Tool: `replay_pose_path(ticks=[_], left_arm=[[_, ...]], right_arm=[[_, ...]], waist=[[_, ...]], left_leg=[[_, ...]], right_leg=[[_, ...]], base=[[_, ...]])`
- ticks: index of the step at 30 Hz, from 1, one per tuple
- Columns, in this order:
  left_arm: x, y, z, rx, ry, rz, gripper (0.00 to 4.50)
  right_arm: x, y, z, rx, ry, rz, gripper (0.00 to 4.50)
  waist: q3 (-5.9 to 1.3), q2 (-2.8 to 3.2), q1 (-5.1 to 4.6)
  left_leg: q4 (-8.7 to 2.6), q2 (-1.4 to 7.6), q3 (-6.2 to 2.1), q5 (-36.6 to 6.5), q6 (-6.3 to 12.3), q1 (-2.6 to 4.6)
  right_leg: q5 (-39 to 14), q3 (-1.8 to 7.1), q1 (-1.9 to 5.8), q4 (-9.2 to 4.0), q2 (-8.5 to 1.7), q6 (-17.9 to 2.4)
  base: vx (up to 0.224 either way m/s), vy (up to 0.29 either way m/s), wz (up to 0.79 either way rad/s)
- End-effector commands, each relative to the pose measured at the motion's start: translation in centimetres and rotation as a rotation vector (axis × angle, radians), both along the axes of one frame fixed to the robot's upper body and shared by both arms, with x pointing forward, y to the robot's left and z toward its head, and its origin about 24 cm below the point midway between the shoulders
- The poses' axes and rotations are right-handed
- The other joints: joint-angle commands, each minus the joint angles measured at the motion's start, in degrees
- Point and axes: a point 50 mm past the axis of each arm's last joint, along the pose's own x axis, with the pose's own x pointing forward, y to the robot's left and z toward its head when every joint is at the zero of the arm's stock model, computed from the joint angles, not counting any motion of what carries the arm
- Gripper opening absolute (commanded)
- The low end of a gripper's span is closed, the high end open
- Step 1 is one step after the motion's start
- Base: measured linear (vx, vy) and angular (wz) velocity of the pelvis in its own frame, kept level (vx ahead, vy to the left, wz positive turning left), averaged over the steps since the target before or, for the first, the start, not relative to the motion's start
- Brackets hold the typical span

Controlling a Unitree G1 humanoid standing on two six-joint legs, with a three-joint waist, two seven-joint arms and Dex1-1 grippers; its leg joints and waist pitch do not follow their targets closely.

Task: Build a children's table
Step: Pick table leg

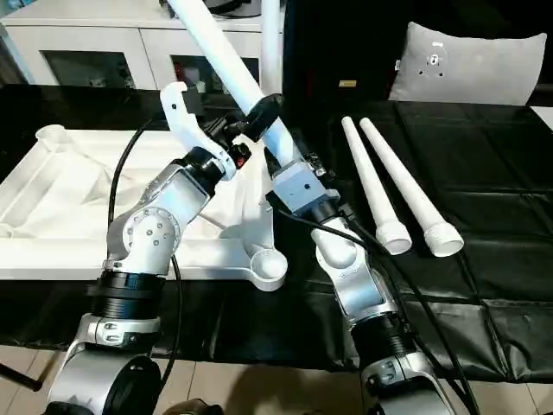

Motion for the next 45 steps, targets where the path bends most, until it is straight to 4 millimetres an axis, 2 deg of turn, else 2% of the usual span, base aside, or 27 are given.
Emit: replay_pose_path(ticks=[1, 6, 11, 12, 16, 17, 19, 20, 27, 32, 39, 45], left_arm=[[-0.2, -0.9, 0.3, 0.117, -0.096, -0.060, 4.16], [-0.2, -0.4, 0.0, 0.230, -0.182, -0.075, 4.16], [-0.2, 0.1, -0.2, 0.308, -0.239, -0.063, 4.06], [-0.1, 0.3, -0.2, 0.329, -0.251, -0.059, 3.75], [0.1, 0.6, -0.3, 0.348, -0.266, -0.046, 3.63], [0.1, 0.6, -0.3, 0.346, -0.266, -0.041, 3.42], [0.2, 0.7, -0.3, 0.352, -0.273, -0.031, 3.29], [0.2, 0.8, -0.3, 0.355, -0.274, -0.029, 3.24], [0.3, 1.0, -0.5, 0.375, -0.293, -0.009, 2.65], [0.3, 1.0, -0.5, 0.377, -0.297, -0.006, 2.47], [0.1, 0.7, -0.4, 0.287, -0.274, -0.028, 2.25], [-0.4, -0.1, 0.3, 0.047, -0.180, -0.079, 2.03]], right_arm=[[0.2, 0.0, 0.8, 0.020, -0.025, 0.024, 1.86], [0.1, 0.0, 0.7, 0.017, -0.020, 0.033, 1.86], [0.1, 0.1, 0.6, 0.019, -0.012, 0.041, 1.86], [0.1, 0.1, 0.6, 0.019, -0.011, 0.044, 1.86], [0.1, 0.2, 0.5, 0.018, -0.006, 0.054, 1.86], [0.1, 0.2, 0.5, 0.017, -0.005, 0.056, 1.86], [0.0, 0.3, 0.4, 0.015, -0.002, 0.061, 1.86], [0.0, 0.3, 0.4, 0.014, -0.002, 0.062, 1.86], [-0.1, 0.4, 0.2, 0.010, 0.005, 0.071, 1.86], [-0.1, 0.4, 0.1, 0.008, 0.007, 0.072, 1.86], [-0.2, 0.3, 0.0, 0.005, 0.010, 0.073, 1.86], [-0.1, 0.3, 0.0, -0.002, 0.011, 0.070, 1.86]], waist=[[-4.38, -0.96, -0.30], [-4.40, -0.91, -0.42], [-4.42, -1.00, -0.96], [-4.44, -0.85, -1.00], [-4.33, -0.93, -1.35], [-4.38, -0.93, -1.33], [-4.39, -0.92, -1.35], [-4.38, -1.12, -1.37], [-4.43, -1.02, -1.26], [-4.40, -1.02, -1.27], [-4.43, -1.20, -1.24], [-4.37, -1.39, -1.20]], left_leg=[[-3.19, 4.15, -2.15, -7.1, 6.39, 1.28], [-3.20, 4.15, -2.15, -6.7, 6.06, 1.22], [-3.21, 4.15, -2.10, -7.1, 5.45, 1.18], [-3.23, 4.17, -2.19, -7.1, 5.46, 1.16], [-3.25, 4.11, -2.10, -7.6, 5.44, 1.16], [-3.20, 4.12, -2.09, -7.6, 5.39, 1.17], [-3.18, 4.14, -2.10, -7.3, 5.61, 1.13], [-3.18, 4.10, -2.05, -7.3, 5.68, 1.13], [-3.12, 4.15, -2.06, -6.9, 6.08, 1.12], [-3.15, 4.17, -2.05, -7.3, 5.89, 1.17], [-3.06, 4.07, -1.98, -6.9, 6.02, 1.05], [-2.96, 3.99, -1.87, -7.2, 6.32, 1.06]], right_leg=[[-7.5, 3.69, 3.06, -4.19, -5.45, -8.6], [-6.5, 3.76, 3.16, -4.02, -5.53, -9.0], [-6.2, 3.79, 3.32, -3.93, -5.63, -9.8], [-6.0, 3.76, 3.34, -3.85, -5.66, -9.9], [-6.9, 3.76, 3.33, -4.02, -5.64, -10.2], [-6.7, 3.77, 3.35, -3.95, -5.65, -10.3], [-6.1, 3.79, 3.31, -3.91, -5.63, -10.6], [-6.2, 3.78, 3.33, -3.97, -5.63, -10.5], [-6.1, 3.78, 3.30, -3.84, -5.69, -10.8], [-6.8, 3.78, 3.25, -3.92, -5.71, -10.7], [-6.3, 3.78, 3.37, -3.88, -5.77, -10.8], [-7.4, 3.67, 3.30, -4.00, -5.68, -11.1]], base=[[0.000, 0.000, 0.00], [0.000, 0.000, 0.00], [0.000, 0.000, 0.00], [0.000, 0.000, 0.00], [0.000, 0.000, 0.00], [0.000, 0.000, 0.00], [0.000, 0.000, 0.00], [0.000, 0.000, 0.00], [0.000, 0.000, 0.00], [0.000, 0.000, 0.00], [0.000, 0.000, 0.00], [0.000, 0.000, 0.00]])
